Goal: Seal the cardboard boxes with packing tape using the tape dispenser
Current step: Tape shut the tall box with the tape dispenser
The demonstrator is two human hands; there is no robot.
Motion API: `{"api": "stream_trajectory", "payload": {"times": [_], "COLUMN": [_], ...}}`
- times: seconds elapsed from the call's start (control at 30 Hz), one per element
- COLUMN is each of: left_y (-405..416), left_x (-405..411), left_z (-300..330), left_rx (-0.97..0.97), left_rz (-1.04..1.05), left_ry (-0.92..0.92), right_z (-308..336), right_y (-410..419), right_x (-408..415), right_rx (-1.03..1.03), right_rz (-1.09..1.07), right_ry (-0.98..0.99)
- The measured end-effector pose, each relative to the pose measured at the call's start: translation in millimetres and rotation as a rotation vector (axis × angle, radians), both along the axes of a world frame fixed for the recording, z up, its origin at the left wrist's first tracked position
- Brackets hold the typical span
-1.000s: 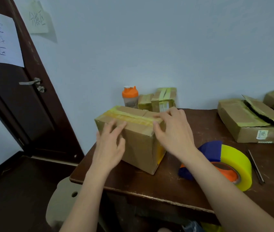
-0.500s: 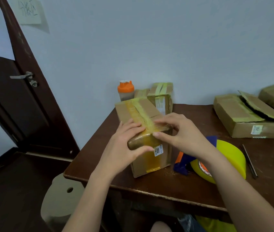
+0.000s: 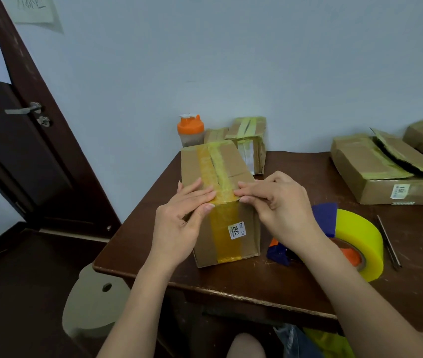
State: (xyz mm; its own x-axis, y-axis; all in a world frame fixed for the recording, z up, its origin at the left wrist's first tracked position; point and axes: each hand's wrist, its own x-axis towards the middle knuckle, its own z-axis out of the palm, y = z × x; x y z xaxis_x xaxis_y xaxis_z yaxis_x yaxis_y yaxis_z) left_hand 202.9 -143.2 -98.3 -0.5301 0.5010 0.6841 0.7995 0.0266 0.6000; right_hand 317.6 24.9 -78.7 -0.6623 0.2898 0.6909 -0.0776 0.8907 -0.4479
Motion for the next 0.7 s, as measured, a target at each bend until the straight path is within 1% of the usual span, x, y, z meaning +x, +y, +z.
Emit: {"api": "stream_trajectory", "payload": {"times": [0.1,0.13,0.2,0.27,0.3,0.33,0.37,0.43,0.5,0.57,0.63,0.7], "left_y": [1,1,0,0,0,0,0,0,4,10,17,23], "left_x": [-2,-2,-1,1,2,3,5,9,15,23,34,49], "left_z": [1,1,3,5,7,8,10,12,14,15,17,17], "left_rx": [0.035,0.035,0.026,0.001,-0.026,-0.058,-0.093,-0.155,-0.179,-0.152,-0.095,-0.041], "left_rz": [-0.021,-0.024,-0.009,0.022,0.038,0.054,0.069,0.112,0.166,0.180,0.158,0.124], "left_ry": [-0.096,-0.111,-0.106,-0.075,-0.053,-0.032,-0.011,0.079,0.216,0.314,0.366,0.379], "right_z": [-2,0,6,16,22,28,34,45,51,49,42,37], "right_y": [-8,-10,-10,-1,5,13,21,33,37,37,35,32], "right_x": [-2,-1,3,12,19,27,36,54,68,72,69,66], "right_rx": [-0.032,-0.032,-0.022,-0.088,-0.138,-0.150,-0.113,-0.023,0.004,0.040,0.091,0.117], "right_rz": [-0.054,-0.060,-0.031,0.042,0.051,0.008,-0.080,-0.237,-0.271,-0.271,-0.275,-0.281], "right_ry": [0.036,0.022,-0.072,-0.214,-0.279,-0.336,-0.408,-0.639,-0.909,-1.100,-1.192,-1.216]}}
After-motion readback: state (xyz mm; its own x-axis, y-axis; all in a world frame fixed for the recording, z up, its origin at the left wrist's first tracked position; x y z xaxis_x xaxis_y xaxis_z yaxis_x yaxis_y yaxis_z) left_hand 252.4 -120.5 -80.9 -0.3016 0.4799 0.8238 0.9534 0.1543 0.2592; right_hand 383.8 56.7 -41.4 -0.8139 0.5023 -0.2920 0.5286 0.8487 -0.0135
